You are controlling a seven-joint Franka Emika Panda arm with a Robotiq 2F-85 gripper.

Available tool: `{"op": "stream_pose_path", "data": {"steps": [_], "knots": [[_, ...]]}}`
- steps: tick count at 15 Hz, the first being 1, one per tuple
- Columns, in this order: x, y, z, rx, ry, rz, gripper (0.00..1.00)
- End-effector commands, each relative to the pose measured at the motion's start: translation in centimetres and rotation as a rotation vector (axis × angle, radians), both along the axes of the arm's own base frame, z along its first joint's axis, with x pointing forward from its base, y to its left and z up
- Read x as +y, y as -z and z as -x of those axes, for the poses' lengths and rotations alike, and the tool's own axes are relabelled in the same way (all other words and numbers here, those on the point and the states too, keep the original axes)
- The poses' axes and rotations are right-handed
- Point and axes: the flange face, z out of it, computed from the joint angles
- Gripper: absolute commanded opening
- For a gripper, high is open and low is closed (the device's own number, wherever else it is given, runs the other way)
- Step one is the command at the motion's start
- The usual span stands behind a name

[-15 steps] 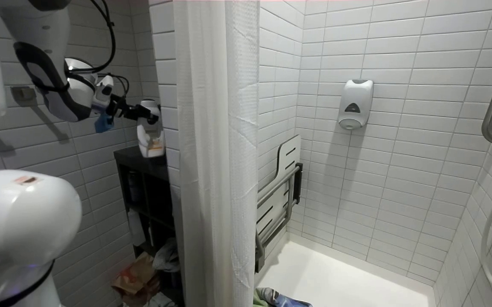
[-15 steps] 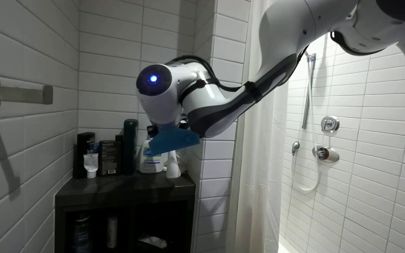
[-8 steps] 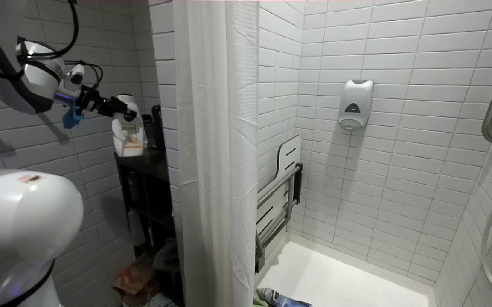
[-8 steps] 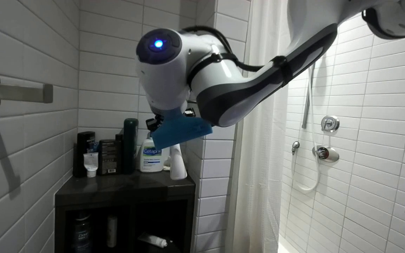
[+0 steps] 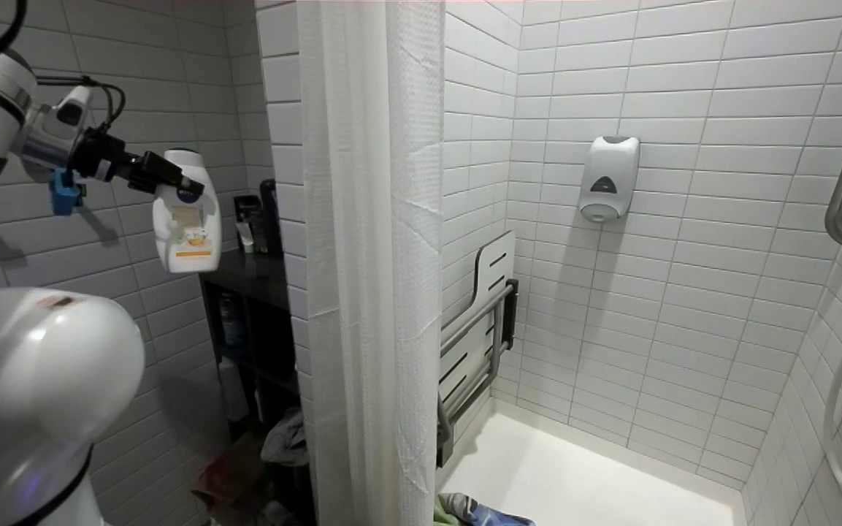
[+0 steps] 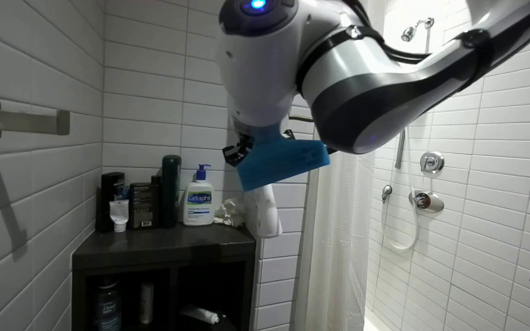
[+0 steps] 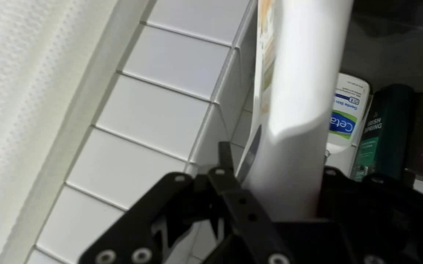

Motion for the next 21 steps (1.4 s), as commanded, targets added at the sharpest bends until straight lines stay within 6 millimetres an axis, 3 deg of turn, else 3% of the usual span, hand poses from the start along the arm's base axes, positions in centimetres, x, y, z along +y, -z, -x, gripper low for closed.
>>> {"op": "stream_pose_path", "data": {"steps": [1, 5, 13, 15, 16, 21], "knots": [[-3.3, -1.8, 4.1, -0.013, 0.023, 0.001, 0.16], [-7.8, -3.1, 7.6, -0.027, 0.055, 0.007, 0.16], [-20.7, -5.8, 12.3, -0.12, 0.301, -0.054, 0.16], [-23.1, -6.4, 12.9, -0.145, 0.359, -0.078, 0.16], [-23.2, -8.4, 12.6, -0.15, 0.383, -0.097, 0.16], [-27.6, -9.4, 13.0, -0.183, 0.546, -0.161, 0.16]]}}
